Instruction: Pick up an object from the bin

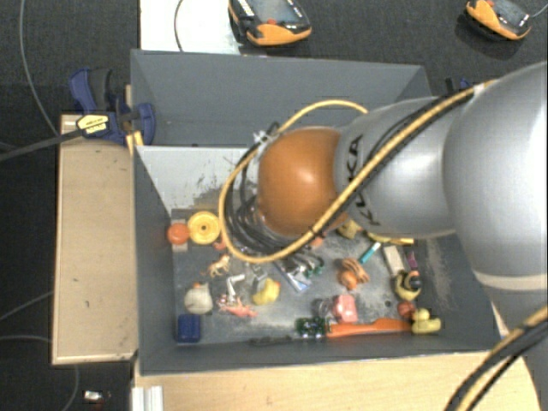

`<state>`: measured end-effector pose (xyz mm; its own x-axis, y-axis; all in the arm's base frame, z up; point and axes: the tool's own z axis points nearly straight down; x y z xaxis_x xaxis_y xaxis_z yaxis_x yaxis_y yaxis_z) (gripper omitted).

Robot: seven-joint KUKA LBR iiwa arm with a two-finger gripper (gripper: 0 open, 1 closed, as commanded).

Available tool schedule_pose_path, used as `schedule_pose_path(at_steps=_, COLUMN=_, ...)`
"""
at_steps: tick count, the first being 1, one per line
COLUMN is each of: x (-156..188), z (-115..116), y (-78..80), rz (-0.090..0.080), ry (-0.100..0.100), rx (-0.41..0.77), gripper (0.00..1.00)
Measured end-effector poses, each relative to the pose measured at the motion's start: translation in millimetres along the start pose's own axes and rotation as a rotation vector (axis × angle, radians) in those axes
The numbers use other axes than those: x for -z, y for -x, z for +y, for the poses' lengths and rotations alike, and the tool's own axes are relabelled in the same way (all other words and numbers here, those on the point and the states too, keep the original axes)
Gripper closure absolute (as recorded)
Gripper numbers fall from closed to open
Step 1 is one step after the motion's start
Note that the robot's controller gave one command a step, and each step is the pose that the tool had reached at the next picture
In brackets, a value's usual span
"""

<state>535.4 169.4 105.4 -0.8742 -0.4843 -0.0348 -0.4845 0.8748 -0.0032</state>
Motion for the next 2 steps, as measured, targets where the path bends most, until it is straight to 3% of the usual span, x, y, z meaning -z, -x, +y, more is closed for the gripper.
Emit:
schedule_pose_path(at_steps=1, x=48, z=-45, y=-18.9, rz=0.011, ry=0.004, rx=-0.063, gripper=1.0)
schedule_pose_path(at_steps=2, x=68, z=-54, y=-27.0, rz=0.001, ry=-0.002, rx=-0.076, gripper=1.0)
